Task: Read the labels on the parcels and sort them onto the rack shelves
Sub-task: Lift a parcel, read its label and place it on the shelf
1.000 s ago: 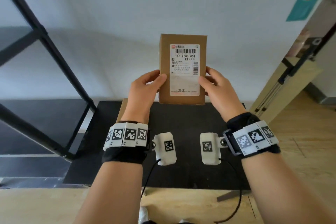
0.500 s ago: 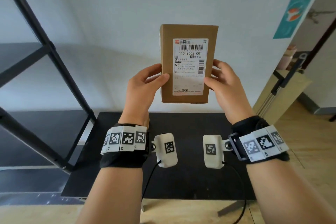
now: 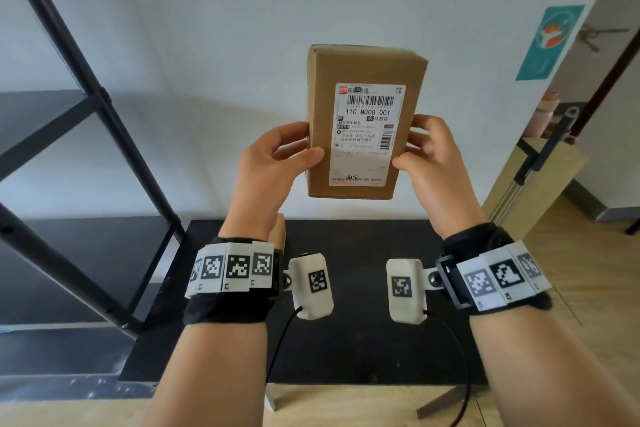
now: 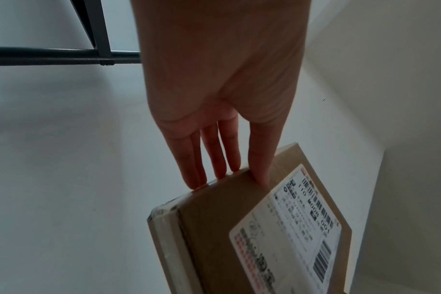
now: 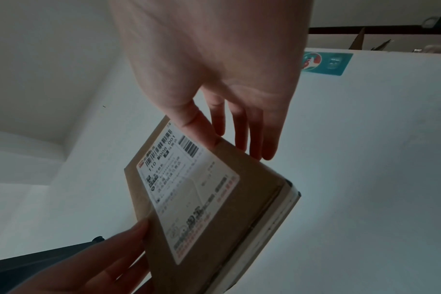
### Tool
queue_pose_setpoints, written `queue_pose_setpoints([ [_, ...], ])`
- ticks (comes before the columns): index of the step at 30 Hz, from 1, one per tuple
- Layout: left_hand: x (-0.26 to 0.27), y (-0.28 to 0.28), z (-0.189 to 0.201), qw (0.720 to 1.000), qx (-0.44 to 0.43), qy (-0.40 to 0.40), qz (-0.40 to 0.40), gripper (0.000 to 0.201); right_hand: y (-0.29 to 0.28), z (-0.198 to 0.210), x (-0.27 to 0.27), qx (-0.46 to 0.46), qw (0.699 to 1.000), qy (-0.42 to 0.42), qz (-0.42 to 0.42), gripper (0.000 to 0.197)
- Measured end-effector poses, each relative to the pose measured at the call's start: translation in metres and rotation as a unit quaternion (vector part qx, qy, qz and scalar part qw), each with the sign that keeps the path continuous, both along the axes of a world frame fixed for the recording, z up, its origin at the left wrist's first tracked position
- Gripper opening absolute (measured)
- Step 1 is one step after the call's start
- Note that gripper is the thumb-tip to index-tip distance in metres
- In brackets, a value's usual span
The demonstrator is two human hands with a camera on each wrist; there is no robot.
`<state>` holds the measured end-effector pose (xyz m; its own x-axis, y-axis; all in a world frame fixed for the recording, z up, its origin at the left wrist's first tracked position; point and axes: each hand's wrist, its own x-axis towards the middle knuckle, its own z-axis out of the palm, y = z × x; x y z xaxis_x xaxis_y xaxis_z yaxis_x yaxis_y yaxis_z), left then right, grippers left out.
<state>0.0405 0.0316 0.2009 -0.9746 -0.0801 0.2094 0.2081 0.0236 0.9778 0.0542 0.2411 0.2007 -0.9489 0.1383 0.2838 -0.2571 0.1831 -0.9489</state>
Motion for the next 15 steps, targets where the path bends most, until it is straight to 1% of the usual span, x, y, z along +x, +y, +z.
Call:
queue_pose_setpoints([
  [9,-0.0010,-0.0007,0.0019,1.000,-0.010,0.009,0.020,0.037,-0.0034,0.0015,-0.0007,0.004,1.000,-0.001,0.001,0.034],
  [15,-0.0022,0.0023,0.0056,0.999,-0.007,0.005,0.054,0.036,-0.0053,0.0030,-0.0007,0.032,0.999,-0.017,0.002,0.033],
])
